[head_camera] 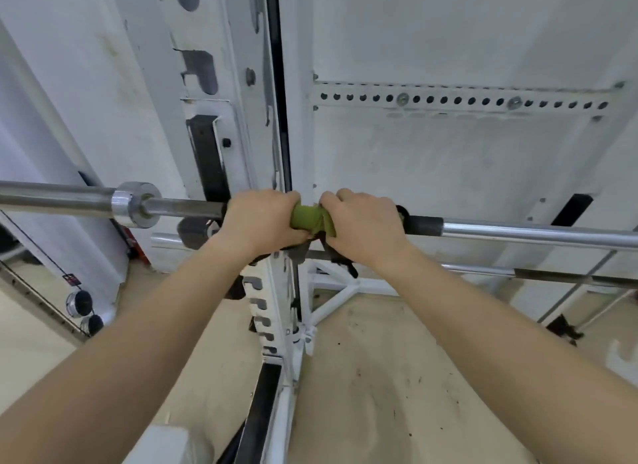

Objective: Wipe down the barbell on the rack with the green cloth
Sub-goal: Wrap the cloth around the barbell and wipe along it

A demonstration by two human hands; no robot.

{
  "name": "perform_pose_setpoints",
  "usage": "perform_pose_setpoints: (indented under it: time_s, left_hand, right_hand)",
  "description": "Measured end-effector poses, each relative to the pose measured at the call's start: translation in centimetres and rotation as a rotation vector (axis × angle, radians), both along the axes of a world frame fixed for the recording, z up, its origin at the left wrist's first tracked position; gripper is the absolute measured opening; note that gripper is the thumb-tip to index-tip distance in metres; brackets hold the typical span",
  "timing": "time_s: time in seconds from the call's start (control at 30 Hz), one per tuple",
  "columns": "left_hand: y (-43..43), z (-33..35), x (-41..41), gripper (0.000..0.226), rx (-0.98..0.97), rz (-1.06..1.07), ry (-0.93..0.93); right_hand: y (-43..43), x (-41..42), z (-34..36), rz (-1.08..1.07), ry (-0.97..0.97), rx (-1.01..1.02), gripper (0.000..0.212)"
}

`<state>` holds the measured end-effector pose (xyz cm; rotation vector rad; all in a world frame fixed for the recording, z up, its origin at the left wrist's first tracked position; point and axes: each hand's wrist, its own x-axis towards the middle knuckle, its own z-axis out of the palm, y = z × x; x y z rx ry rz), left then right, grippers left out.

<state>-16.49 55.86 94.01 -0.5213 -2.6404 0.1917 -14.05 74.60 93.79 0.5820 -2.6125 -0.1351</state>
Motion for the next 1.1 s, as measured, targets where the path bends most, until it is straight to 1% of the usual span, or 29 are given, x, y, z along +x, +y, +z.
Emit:
perform_pose_setpoints:
  time_s: [0.1,0.17,0.27,0.33,0.4,0.5,0.57,0.63,0.7,0.73,0.8,0.87,1.03,1.1]
  left_hand:
    - [4.9,-0.3,-0.1,0.040,0.002,-0.105,-0.009]
    - [8.1,-0.3,-0.2,0.034,-0.001,-0.173,0.000]
    - [11.0,-0.4,0.0,0.030,0.017,-0.193,-0.014]
    - [11.6,-0.3,0.1,0.030,0.026,-0.207,-0.016]
    - [10.6,-0.4,0.2,0.027,0.036,-0.207,-0.010]
    - [7.2,-0.4,0.5,0.025,0.046,-0.151,-0.002]
    - [4.3,-0.4,0.5,0.026,0.008,-0.090,-0.001]
    - [1.5,0.0,0.5,0.031,-0.008,0.021,-0.022]
    - [-0.3,0.3,0.3,0.038,0.009,0.115,-0.034]
    - [-0.5,0.2,0.1,0.040,0.013,0.122,-0.034]
    - [1.2,0.0,0.2,0.040,0.018,0.064,-0.038]
    - [4.9,-0.3,0.3,0.040,0.021,-0.024,-0.044]
    - [15.7,-0.2,1.1,0.039,-0.017,-0.145,-0.033]
    - [20.3,-0.1,1.6,0.037,-0.002,-0.185,-0.049]
  right_hand:
    - [4.2,0.6,-0.7,-0.033,0.049,0.044,0.040]
    - [6.9,1.0,-0.9,-0.082,0.074,0.059,0.039]
    - [9.7,1.4,-1.2,-0.129,0.102,0.048,0.035]
    - [10.0,1.6,-1.4,-0.159,0.112,0.018,0.033]
    - [8.8,1.4,-1.3,-0.165,0.113,-0.036,0.027]
    - [5.2,0.7,-0.8,-0.116,0.129,-0.086,0.021]
    - [1.9,0.2,-0.5,-0.049,0.095,-0.088,0.023]
    - [-0.8,-0.1,-0.1,-0.009,0.061,-0.092,0.027]
    - [-2.0,-0.3,-0.2,0.013,0.056,-0.085,0.029]
    - [-1.9,-0.3,-0.3,0.025,0.058,-0.074,0.031]
    - [-0.1,0.1,-0.7,0.046,0.092,-0.053,0.037]
    - [2.9,0.5,-1.4,0.037,0.144,-0.035,0.042]
    - [13.9,1.6,-2.5,-0.085,0.261,0.009,0.023]
    - [19.3,2.3,-2.7,-0.138,0.254,-0.003,0.023]
